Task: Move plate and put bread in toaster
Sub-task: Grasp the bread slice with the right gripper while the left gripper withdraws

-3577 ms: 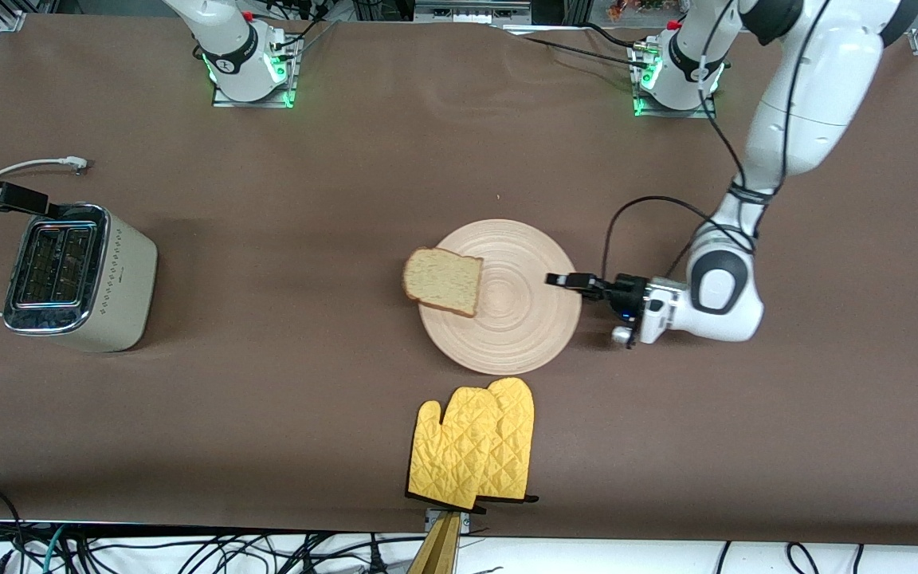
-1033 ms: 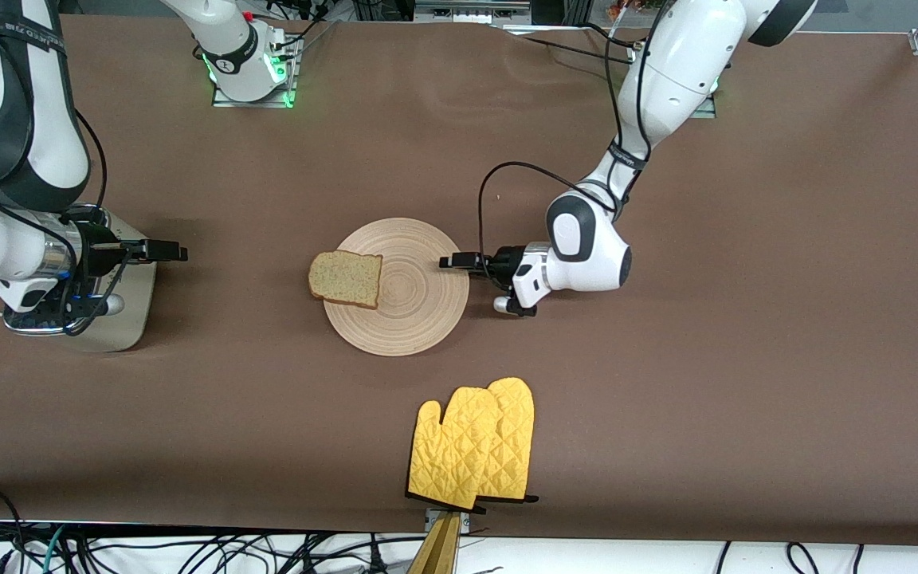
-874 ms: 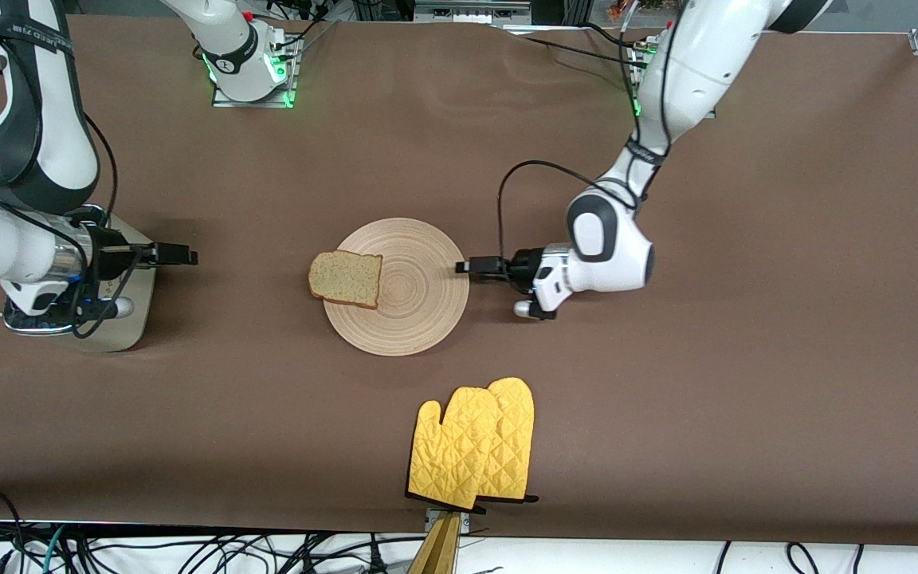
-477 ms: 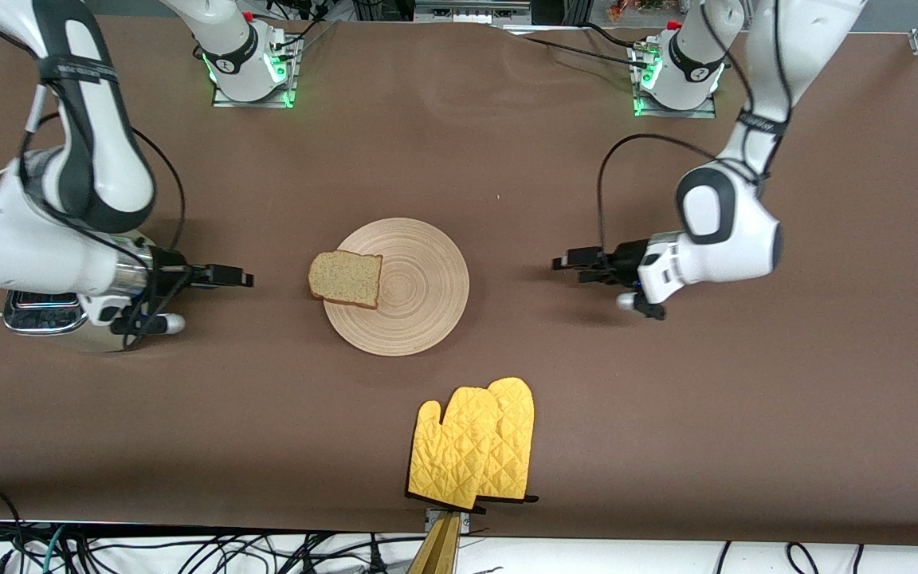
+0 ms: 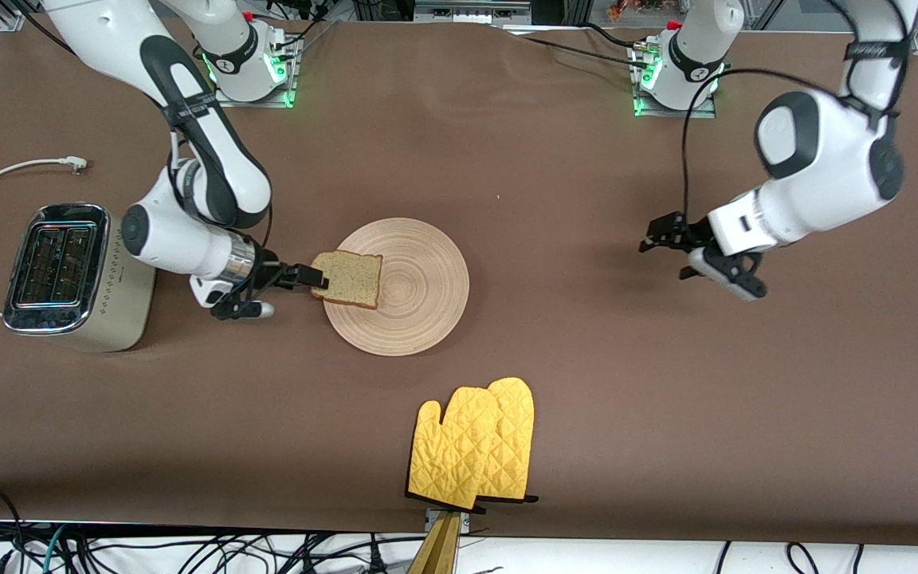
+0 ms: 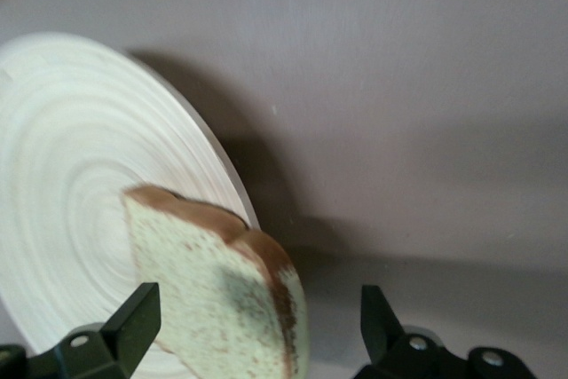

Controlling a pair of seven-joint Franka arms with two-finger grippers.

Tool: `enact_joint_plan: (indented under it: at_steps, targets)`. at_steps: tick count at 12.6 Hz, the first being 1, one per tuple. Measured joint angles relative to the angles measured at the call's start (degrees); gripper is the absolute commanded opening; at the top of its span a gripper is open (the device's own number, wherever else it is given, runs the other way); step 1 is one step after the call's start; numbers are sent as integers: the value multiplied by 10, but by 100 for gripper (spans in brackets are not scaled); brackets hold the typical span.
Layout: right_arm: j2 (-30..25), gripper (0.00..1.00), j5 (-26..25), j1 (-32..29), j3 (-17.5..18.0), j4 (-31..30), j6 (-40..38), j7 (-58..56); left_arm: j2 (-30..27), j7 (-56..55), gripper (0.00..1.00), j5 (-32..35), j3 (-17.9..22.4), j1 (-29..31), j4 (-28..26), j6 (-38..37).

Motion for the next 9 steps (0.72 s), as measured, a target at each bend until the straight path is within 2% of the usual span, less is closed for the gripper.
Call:
enact_joint_plan:
  at_steps: [1, 2, 5, 7, 9]
  targets:
    - [5, 7, 0, -1, -1, -3, -6, -19, -28, 0, 100, 5, 10, 7, -1, -1]
    - [7, 0, 1, -4, -1, -3, -25, -28, -50, 1, 100, 14, 26, 12, -3, -8]
    - [4, 0, 11, -9, -2, 6, -62, -37, -87, 2, 100, 103, 89, 18, 12, -86]
    - [3, 0, 11, -10, -2, 15, -66, -38, -101, 2, 100, 162, 113, 20, 67, -184]
    - [1, 0, 11, -10, -6, 42, -97, -39, -107, 1, 100, 211, 116, 19, 127, -270]
